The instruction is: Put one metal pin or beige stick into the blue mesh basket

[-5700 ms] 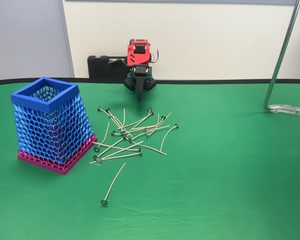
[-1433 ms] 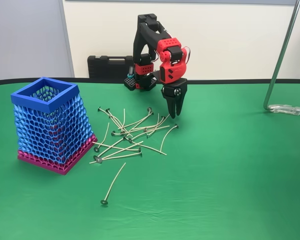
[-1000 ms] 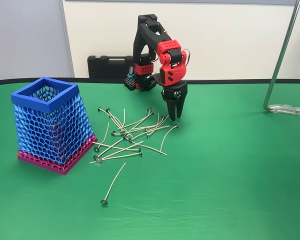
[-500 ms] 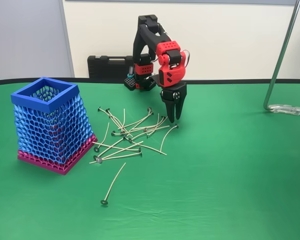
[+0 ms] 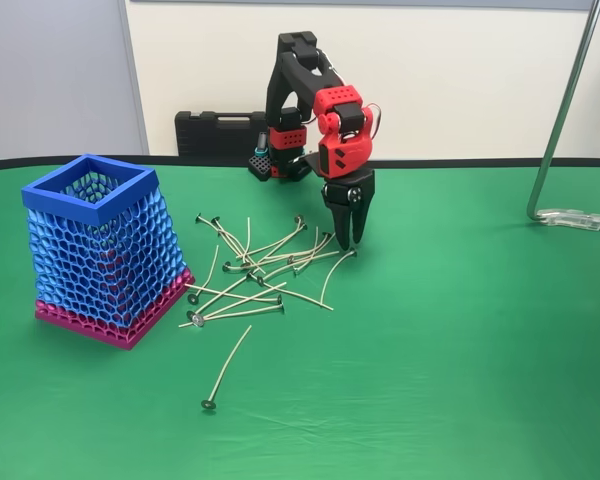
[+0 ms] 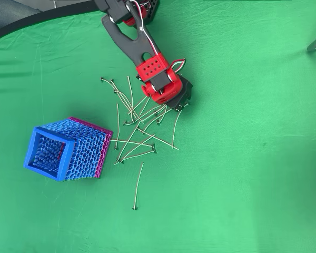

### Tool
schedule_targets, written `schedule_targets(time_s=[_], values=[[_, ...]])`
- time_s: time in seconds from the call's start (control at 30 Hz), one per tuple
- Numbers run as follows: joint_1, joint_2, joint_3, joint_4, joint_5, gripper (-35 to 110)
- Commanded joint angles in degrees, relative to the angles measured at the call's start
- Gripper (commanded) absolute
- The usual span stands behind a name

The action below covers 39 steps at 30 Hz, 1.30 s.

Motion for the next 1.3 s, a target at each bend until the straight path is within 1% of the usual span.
schedule_targets(time_s=[0.0,0.67,1.27], values=[[0.35,-0.35,-2.29,-0.18,-0.18,18],[0.18,-2.46,-2.90,-1.23,-0.70,19],[0.35,-2.99,-2.90,-1.85,-1.49,12]])
